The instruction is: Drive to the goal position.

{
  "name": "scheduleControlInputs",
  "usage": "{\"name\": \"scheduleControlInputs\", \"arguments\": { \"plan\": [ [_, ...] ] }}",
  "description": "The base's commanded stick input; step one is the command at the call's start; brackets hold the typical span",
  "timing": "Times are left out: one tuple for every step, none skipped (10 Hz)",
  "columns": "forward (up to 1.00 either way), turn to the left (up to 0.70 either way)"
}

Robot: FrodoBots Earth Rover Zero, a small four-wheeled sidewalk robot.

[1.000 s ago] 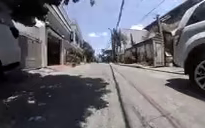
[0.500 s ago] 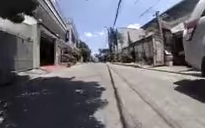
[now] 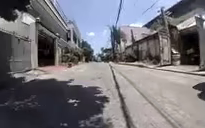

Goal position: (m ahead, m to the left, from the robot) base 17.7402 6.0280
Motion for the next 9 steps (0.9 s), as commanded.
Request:
{"name": "scheduleControlInputs", "arguments": {
  "plan": [
    [1.0,0.01],
    [1.0,0.01],
    [1.0,0.01],
    [1.0,0.01],
    [1.0,0.01],
    [1.0,0.01],
    [1.0,0.01],
    [1.0,0.01],
    [1.0,0.01]
  ]
}}
